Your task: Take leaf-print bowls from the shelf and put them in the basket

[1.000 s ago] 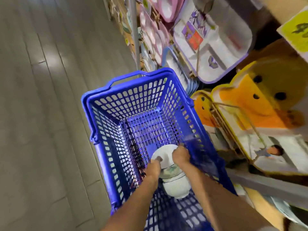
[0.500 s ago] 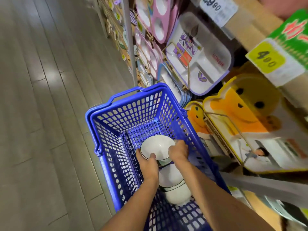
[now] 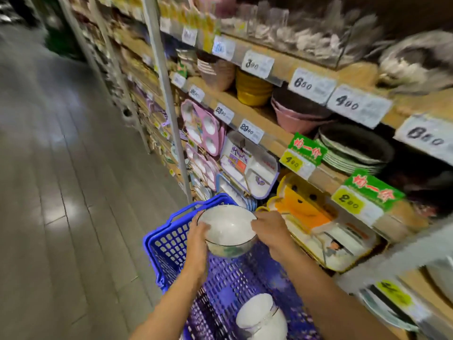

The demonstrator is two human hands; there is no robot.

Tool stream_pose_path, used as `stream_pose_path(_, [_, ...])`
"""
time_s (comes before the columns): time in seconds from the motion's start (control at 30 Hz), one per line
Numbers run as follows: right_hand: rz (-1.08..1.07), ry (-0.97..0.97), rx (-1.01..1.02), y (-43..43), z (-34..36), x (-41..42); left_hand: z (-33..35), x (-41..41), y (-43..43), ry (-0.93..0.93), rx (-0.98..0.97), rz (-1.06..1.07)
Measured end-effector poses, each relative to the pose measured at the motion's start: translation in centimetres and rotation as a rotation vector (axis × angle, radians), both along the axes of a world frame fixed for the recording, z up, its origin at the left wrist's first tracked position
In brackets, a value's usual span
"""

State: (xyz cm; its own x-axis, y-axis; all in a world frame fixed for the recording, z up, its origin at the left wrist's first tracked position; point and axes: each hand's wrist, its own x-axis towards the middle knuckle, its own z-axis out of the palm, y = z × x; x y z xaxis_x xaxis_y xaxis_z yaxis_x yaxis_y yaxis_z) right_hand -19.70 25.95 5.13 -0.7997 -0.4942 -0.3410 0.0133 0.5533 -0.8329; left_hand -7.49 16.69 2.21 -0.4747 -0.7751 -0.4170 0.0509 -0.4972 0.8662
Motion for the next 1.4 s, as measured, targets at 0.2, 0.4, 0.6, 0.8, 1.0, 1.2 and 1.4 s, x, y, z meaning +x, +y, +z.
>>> stream_pose_path(0.2, [-0.077,0.166,-0.155,3.0,9.4,2.7,9.1,0.5,0.1,0.106,0.015,-0.082])
stream_pose_path(0.4, [-0.353,0.374,-0.296,8.4,16.2,5.9,17.7,0.2,3.9,0.206,0.011,-0.316])
stream_pose_path(0.6, [-0.665,0.321,-0.550,15.9,20.6,7.8,23.0,-0.5,11.3,0.299,-0.083,-0.532])
stream_pose_path(0.8, [-0.826,0.184,-0.804,24.0,23.8,10.0,25.9,-0.5,19.5,0.359,-0.181,-0.682])
stream_pose_path(1.0, [-0.880,0.151,-0.960,32.3,26.6,11.6,28.8,-0.2,27.9,0.445,-0.207,-0.780])
stream_pose_path(1.2, [-0.786,0.237,-1.025,40.4,29.0,12.4,30.6,-0.1,35.6,0.568,-0.276,-0.835])
stream_pose_path(1.4, [-0.843,0.311,-1.033,46.4,30.6,11.9,32.0,-1.2,42.2,0.637,-0.187,-0.842])
